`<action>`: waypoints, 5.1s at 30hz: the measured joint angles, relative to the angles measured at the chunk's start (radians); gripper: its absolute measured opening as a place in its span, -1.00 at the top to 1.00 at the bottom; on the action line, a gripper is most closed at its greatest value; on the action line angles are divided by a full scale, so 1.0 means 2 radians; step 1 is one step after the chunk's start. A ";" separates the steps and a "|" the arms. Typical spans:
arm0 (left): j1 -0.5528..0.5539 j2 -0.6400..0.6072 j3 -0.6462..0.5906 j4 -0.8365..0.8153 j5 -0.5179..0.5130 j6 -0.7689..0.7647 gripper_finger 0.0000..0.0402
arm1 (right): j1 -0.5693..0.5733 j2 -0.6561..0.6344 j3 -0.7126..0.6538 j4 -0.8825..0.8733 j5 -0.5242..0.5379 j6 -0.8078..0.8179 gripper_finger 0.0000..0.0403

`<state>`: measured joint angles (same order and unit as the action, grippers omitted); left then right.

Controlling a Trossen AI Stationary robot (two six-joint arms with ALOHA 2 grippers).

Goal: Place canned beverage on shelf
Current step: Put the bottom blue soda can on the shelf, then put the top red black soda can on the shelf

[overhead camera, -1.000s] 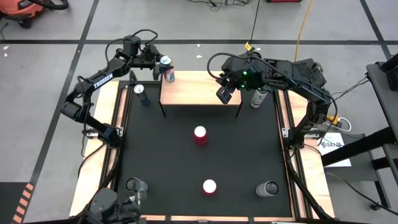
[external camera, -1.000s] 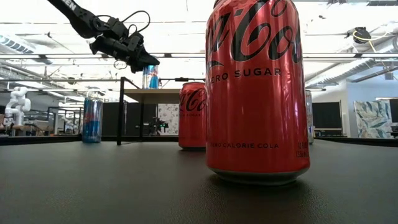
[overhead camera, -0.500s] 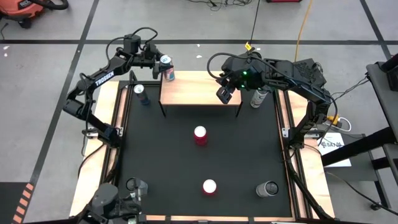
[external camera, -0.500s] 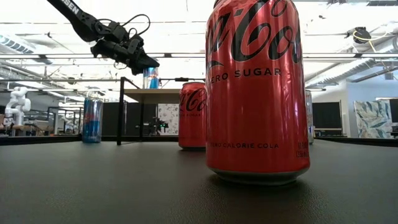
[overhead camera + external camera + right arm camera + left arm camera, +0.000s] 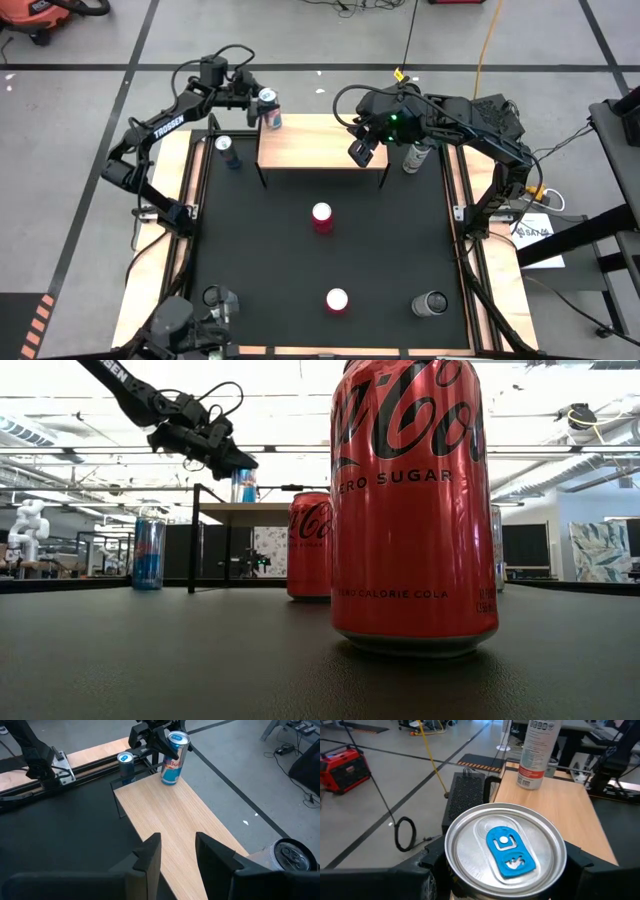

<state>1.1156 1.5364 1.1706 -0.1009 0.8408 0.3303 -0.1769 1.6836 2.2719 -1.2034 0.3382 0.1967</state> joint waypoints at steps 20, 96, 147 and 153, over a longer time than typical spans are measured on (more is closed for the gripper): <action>-0.014 0.000 0.000 0.008 -0.009 -0.004 -0.49 | 0.000 0.000 0.000 0.000 0.000 0.000 0.47; -0.023 -0.220 0.081 -0.190 -0.163 -0.071 -0.49 | 0.000 0.000 0.000 -0.014 -0.002 0.013 0.47; -0.117 -0.294 0.027 -0.378 -0.152 -0.071 -0.49 | 0.000 0.000 0.000 -0.014 -0.002 0.045 0.47; -0.169 -0.302 0.027 -0.378 -0.099 -0.062 -0.49 | -0.002 0.000 0.000 -0.028 -0.065 0.063 0.47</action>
<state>0.7777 0.9331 1.2240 -0.8570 0.6431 0.2060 -0.1799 1.6833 2.2715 -1.2603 0.2084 0.3233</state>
